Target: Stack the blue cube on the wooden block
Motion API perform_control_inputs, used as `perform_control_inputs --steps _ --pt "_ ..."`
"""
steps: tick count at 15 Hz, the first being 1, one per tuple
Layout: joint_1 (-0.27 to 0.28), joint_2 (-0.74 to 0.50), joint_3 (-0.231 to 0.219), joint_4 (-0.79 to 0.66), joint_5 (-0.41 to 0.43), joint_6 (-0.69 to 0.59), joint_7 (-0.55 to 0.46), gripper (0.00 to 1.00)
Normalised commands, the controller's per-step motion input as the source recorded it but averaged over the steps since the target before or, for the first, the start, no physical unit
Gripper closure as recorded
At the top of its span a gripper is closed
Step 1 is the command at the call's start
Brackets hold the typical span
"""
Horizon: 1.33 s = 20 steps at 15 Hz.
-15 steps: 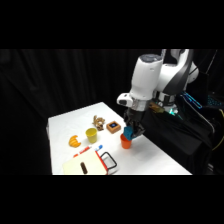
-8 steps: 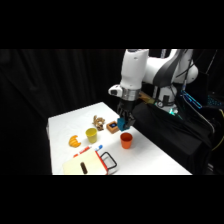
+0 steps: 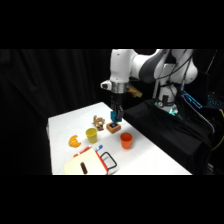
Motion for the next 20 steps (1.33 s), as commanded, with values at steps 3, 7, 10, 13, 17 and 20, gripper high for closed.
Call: perform_control_inputs --steps 3,7,10,13,17,20 --pt "-0.135 -0.11 -0.095 0.02 0.180 -0.10 -0.35 0.74" --pt "-0.107 -0.07 -0.075 0.05 0.151 -0.11 -0.31 0.74" --pt "-0.071 0.01 -0.050 0.07 0.146 -0.09 -0.26 0.74" --pt "-0.053 0.09 -0.044 0.07 0.168 -0.01 -0.25 0.74" --pt "-0.043 0.12 -0.035 0.05 0.180 0.04 -0.26 0.74" --pt "-0.031 0.10 -0.021 0.02 0.174 0.13 -0.25 0.74"
